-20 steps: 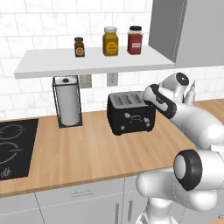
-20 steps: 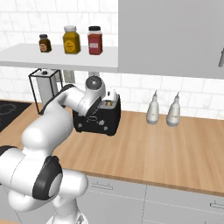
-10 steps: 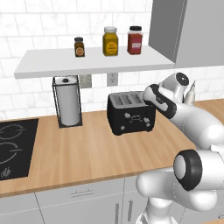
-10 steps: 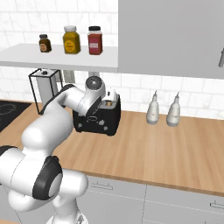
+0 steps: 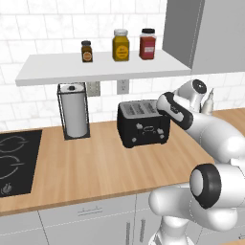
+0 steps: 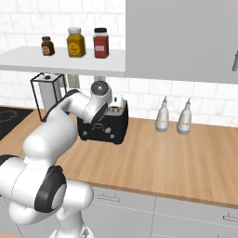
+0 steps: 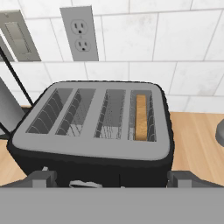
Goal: Start the toaster. Once the lever pops up, take the bread to the plate on the dining counter.
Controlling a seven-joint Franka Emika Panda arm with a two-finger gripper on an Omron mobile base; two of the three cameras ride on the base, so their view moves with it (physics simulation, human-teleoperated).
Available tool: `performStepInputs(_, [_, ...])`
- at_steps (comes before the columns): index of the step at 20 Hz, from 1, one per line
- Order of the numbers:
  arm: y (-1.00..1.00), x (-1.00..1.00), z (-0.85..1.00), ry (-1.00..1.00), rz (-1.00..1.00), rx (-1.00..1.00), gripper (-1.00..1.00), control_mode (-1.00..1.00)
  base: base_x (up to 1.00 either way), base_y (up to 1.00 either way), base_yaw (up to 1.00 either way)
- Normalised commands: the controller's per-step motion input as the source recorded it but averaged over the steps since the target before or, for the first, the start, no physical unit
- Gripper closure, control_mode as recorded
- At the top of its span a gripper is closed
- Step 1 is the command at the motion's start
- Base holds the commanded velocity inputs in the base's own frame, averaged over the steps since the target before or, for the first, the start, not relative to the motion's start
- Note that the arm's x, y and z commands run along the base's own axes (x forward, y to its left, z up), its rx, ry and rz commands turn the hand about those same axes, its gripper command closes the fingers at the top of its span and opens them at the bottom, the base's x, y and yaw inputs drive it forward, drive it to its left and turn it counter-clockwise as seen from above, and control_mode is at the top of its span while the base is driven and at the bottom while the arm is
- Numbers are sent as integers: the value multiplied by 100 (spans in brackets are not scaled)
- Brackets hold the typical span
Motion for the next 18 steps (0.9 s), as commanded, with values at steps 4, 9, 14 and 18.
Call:
performStepInputs(4, [0, 0, 0, 0, 0, 0, -100, -100, 0, 0, 0])
performStepInputs(9, [0, 0, 0, 0, 0, 0, -100, -100, 0, 0, 0])
performStepInputs(14, [0, 0, 0, 0, 0, 0, -100, -100, 0, 0, 0])
performStepInputs(18, [0, 0, 0, 0, 0, 0, -100, -100, 0, 0, 0])
